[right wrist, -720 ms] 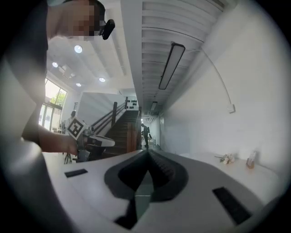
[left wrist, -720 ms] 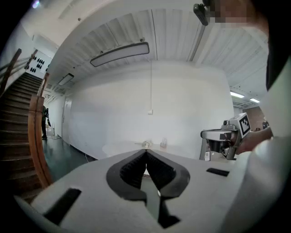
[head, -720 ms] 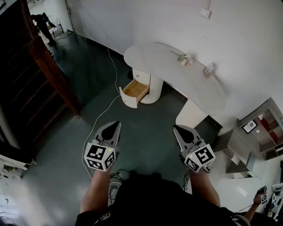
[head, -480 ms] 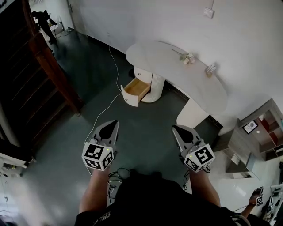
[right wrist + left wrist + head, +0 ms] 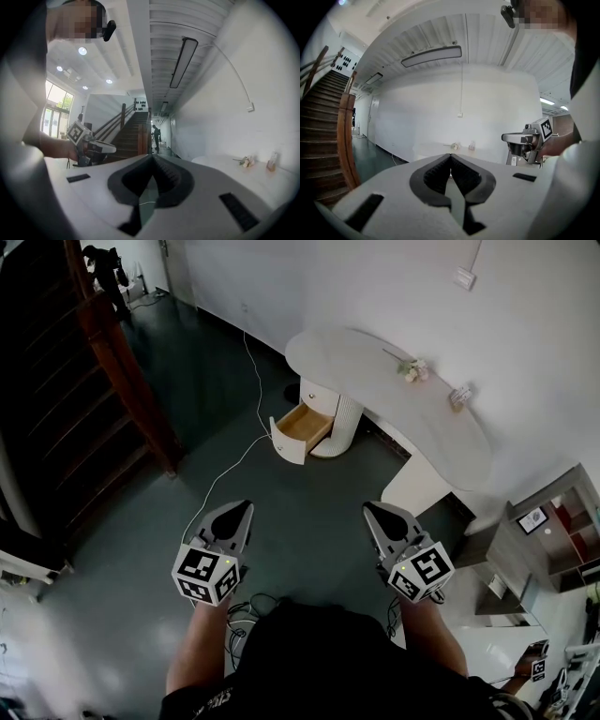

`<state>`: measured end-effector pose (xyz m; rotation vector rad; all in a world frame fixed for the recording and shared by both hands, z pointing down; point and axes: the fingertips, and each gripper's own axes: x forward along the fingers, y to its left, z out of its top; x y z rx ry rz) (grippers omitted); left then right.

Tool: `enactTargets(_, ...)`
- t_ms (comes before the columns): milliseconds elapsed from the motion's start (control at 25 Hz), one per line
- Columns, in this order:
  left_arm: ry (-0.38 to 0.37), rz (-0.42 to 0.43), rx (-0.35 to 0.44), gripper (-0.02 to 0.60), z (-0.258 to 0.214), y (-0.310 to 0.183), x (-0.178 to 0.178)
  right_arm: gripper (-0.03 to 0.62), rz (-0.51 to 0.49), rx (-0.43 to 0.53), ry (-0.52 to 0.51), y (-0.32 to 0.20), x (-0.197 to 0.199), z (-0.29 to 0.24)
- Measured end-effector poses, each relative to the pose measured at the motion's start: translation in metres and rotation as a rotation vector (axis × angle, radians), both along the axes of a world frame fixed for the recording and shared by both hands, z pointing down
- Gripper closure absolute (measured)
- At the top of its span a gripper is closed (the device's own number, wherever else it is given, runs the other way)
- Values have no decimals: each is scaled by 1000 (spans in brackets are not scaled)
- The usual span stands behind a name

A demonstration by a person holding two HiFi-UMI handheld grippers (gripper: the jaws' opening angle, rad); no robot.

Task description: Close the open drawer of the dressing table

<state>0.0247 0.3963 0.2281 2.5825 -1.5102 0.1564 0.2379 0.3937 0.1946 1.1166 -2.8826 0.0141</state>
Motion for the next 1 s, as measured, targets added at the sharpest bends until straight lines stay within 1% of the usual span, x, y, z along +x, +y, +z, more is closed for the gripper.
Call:
enactTargets(200,18,-23,-9,578,8,9,-29,589,-51,-23,-9,5,-37,5)
enactTargets(400,27,-15,-27,578,11,4,-39,589,-64,-88,-10,3,-54,20)
enactTargets(480,25,-10,-35,578,14,1,-41,589,-75,-100,-15,-1,-58,23)
enactTargets(680,34,-29,-79,578,30,-20,-45,588,-99,-141,-39,-26,-65,40)
enactTargets(800,25,-16,-90,578,33,-41,-40,589,-109,-161,-54,-47,-68,48)
enactTargets(1000,14,12,-109,578,36,-85,-31,588,-115,-203,-70,-97,-69,61)
